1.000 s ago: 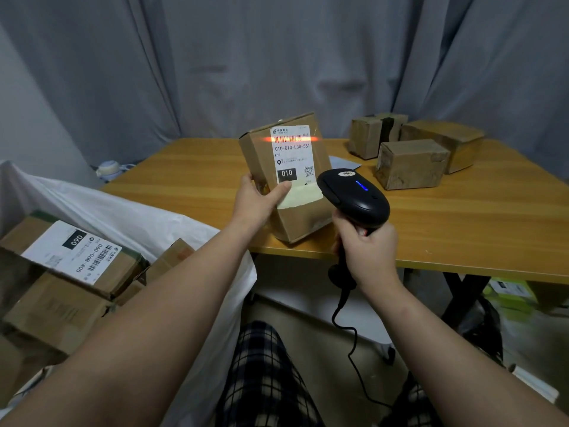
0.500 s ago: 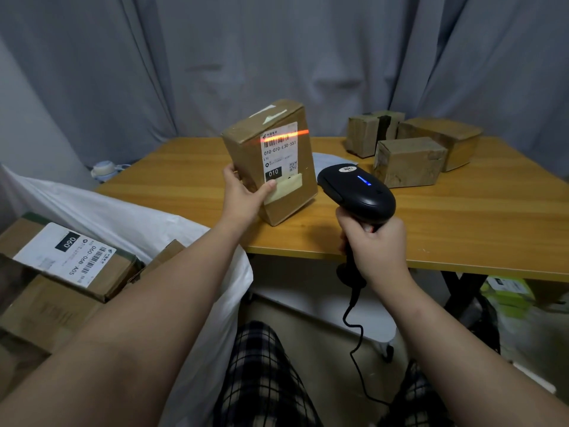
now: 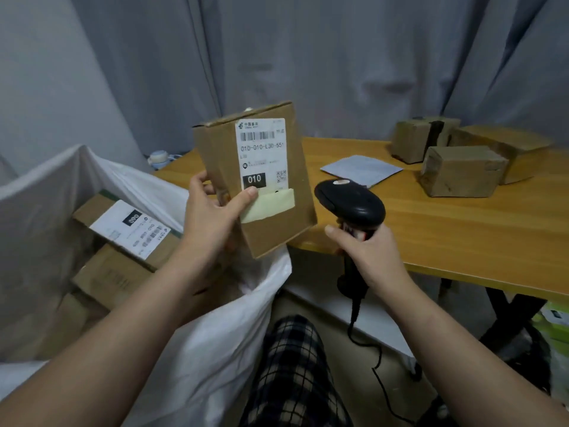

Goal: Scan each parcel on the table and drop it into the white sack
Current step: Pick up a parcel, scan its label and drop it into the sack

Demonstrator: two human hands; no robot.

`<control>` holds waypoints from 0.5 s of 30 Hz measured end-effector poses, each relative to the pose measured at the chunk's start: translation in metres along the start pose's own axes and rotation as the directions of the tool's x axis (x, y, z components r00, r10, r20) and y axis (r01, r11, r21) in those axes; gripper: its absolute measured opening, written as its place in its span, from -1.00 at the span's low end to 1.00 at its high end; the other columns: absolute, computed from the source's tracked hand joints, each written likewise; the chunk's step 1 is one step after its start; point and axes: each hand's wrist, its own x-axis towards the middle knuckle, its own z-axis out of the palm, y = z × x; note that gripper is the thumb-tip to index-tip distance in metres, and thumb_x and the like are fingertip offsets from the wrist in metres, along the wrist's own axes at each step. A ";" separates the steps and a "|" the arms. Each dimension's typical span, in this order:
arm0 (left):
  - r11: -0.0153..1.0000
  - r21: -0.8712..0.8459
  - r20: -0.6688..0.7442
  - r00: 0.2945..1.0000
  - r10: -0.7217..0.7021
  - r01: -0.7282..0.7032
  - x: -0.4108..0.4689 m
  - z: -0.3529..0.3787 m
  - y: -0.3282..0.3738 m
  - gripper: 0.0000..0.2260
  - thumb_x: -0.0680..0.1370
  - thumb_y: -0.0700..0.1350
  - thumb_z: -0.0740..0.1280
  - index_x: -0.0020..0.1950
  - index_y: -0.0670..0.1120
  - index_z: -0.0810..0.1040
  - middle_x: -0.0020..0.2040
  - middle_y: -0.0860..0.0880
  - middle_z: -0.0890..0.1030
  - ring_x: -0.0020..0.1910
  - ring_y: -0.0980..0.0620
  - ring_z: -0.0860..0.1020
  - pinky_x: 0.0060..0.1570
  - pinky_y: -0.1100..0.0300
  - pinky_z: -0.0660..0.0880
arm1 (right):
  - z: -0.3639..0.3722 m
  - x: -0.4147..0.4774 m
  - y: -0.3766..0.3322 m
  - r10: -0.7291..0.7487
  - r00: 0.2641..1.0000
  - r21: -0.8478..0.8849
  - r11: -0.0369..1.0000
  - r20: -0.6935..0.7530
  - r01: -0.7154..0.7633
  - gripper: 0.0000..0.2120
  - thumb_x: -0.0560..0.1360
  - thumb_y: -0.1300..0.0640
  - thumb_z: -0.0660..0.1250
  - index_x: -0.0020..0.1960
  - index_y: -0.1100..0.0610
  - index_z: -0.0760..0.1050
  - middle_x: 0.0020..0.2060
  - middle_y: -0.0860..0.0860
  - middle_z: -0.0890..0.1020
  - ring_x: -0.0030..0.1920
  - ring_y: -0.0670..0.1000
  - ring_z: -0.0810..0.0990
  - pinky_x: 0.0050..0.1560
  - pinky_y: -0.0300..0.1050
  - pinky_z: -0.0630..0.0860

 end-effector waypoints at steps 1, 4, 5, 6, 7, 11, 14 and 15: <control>1.000 0.028 -0.047 0.999 -0.009 0.010 -0.002 -0.022 -0.002 -0.44 0.45 0.01 0.48 0.33 -0.01 0.27 0.04 0.15 0.46 -0.08 0.33 0.50 -0.14 0.39 0.46 | 0.011 0.004 0.007 0.065 0.997 -0.065 0.996 0.032 -0.063 -0.89 0.44 0.16 0.48 -0.11 0.05 0.55 -0.29 -0.10 0.59 -0.21 -0.11 0.61 -0.18 -0.16 0.55; 0.996 0.072 -0.160 0.986 -0.036 0.048 -0.006 -0.077 -0.008 -0.44 0.47 -0.02 0.46 0.36 -0.07 0.25 0.01 0.19 0.43 -0.06 0.33 0.45 -0.17 0.47 0.43 | 0.047 0.014 0.034 0.181 0.979 -0.372 0.919 0.096 -0.133 -0.76 0.41 0.00 0.50 -0.04 0.09 0.55 -0.26 -0.07 0.57 -0.21 -0.09 0.55 -0.30 -0.22 0.40; 0.995 0.072 -0.193 0.980 -0.047 0.062 -0.007 -0.090 -0.009 -0.44 0.48 -0.05 0.45 0.36 -0.11 0.25 -0.01 0.20 0.41 -0.06 0.32 0.45 -0.21 0.54 0.41 | 0.060 0.014 0.043 0.183 0.977 -0.431 0.894 0.110 -0.119 -0.70 0.39 -0.03 0.51 0.01 0.10 0.54 -0.23 -0.06 0.58 -0.19 -0.06 0.55 -0.30 -0.20 0.38; 0.994 0.083 -0.224 0.973 -0.057 0.077 -0.008 -0.102 -0.011 -0.44 0.48 -0.07 0.46 0.36 -0.14 0.25 -0.02 0.19 0.40 -0.05 0.30 0.45 -0.24 0.58 0.38 | 0.072 0.013 0.051 0.190 0.975 -0.462 0.879 0.117 -0.116 -0.65 0.38 -0.03 0.52 0.05 0.10 0.52 -0.20 -0.04 0.59 -0.16 -0.03 0.55 -0.27 -0.18 0.38; 0.991 0.099 -0.255 0.965 -0.059 0.087 -0.008 -0.113 -0.013 -0.42 0.47 -0.06 0.46 0.37 -0.15 0.25 -0.01 0.17 0.41 -0.02 0.26 0.46 -0.25 0.59 0.36 | 0.084 0.011 0.056 0.204 0.973 -0.479 0.868 0.106 -0.130 -0.65 0.39 0.01 0.50 0.09 0.10 0.50 -0.17 -0.02 0.58 -0.14 0.02 0.55 -0.23 -0.16 0.39; 0.980 0.170 -0.295 0.954 -0.052 0.106 -0.006 -0.152 -0.013 -0.36 0.42 0.01 0.50 0.37 -0.08 0.26 0.19 0.05 0.46 0.13 0.12 0.47 0.02 0.37 0.41 | 0.125 0.015 0.046 0.354 0.933 -0.267 0.895 -0.059 -0.357 -0.72 0.41 0.28 0.36 0.12 0.23 0.52 -0.10 0.13 0.62 -0.01 0.19 0.60 -0.10 -0.10 0.45; 0.979 0.185 -0.301 0.953 -0.030 0.089 0.003 -0.175 -0.003 -0.37 0.41 0.03 0.51 0.36 -0.05 0.26 0.23 0.04 0.48 0.17 0.09 0.48 0.13 0.20 0.46 | 0.149 0.030 0.003 0.445 0.896 -0.055 0.895 0.011 -0.443 -0.78 0.42 0.34 0.35 0.06 0.25 0.48 -0.23 0.08 0.54 -0.09 0.16 0.58 -0.21 -0.14 0.43; 0.977 0.199 -0.298 0.954 -0.016 0.079 0.006 -0.180 0.003 -0.37 0.43 0.01 0.50 0.37 -0.06 0.25 0.22 0.04 0.47 0.17 0.09 0.47 0.06 0.27 0.45 | 0.153 0.036 -0.017 0.436 0.899 -0.015 0.900 0.031 -0.436 -0.79 0.42 0.34 0.35 0.04 0.24 0.46 -0.25 0.07 0.51 -0.15 0.12 0.56 -0.28 -0.16 0.41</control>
